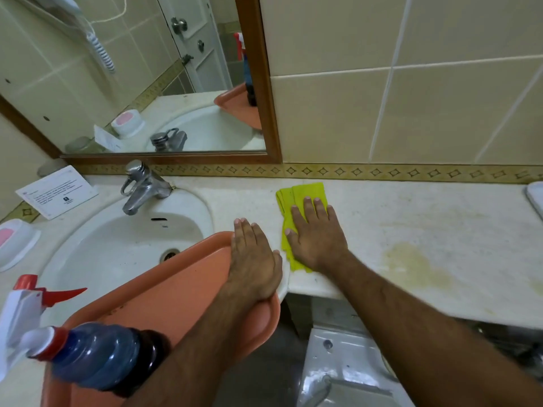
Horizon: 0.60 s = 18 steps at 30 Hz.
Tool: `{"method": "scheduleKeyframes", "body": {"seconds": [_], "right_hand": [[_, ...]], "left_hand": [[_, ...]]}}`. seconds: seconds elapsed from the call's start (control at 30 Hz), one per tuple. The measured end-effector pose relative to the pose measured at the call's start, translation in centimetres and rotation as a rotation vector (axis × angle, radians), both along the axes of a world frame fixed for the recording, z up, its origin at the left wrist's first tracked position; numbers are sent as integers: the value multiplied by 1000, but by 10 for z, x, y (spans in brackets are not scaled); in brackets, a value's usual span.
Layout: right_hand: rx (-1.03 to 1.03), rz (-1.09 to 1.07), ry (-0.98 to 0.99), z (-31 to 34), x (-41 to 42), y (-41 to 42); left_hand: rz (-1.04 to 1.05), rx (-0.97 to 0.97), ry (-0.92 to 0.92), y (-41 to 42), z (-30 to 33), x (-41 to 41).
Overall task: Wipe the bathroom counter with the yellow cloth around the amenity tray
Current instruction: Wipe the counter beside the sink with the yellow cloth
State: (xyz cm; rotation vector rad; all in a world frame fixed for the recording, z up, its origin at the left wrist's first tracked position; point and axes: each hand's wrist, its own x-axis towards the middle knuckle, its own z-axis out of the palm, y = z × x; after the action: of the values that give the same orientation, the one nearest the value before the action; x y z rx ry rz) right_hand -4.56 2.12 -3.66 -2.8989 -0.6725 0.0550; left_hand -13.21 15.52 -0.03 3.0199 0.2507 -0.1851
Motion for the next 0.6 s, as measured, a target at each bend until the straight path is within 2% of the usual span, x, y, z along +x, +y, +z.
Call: {"method": "scheduleKeyframes", "body": {"seconds": [0.13, 0.2, 0.4, 0.53, 0.6], "right_hand": [[37, 77, -36, -9, -57, -45], [-12, 105, -5, -10, -54, -60], [-83, -147, -42, 5, 18, -62], [-37, -78, -56, -7, -33, -92], [-49, -31, -19, -10, -45, -115]], "left_hand": [[-13, 18, 36, 0, 3, 1], [-27, 41, 42, 2, 2, 2], [-73, 70, 40, 5, 2, 2], [-163, 189, 14, 1, 8, 10], [-251, 158, -4, -9, 12, 18]]}}
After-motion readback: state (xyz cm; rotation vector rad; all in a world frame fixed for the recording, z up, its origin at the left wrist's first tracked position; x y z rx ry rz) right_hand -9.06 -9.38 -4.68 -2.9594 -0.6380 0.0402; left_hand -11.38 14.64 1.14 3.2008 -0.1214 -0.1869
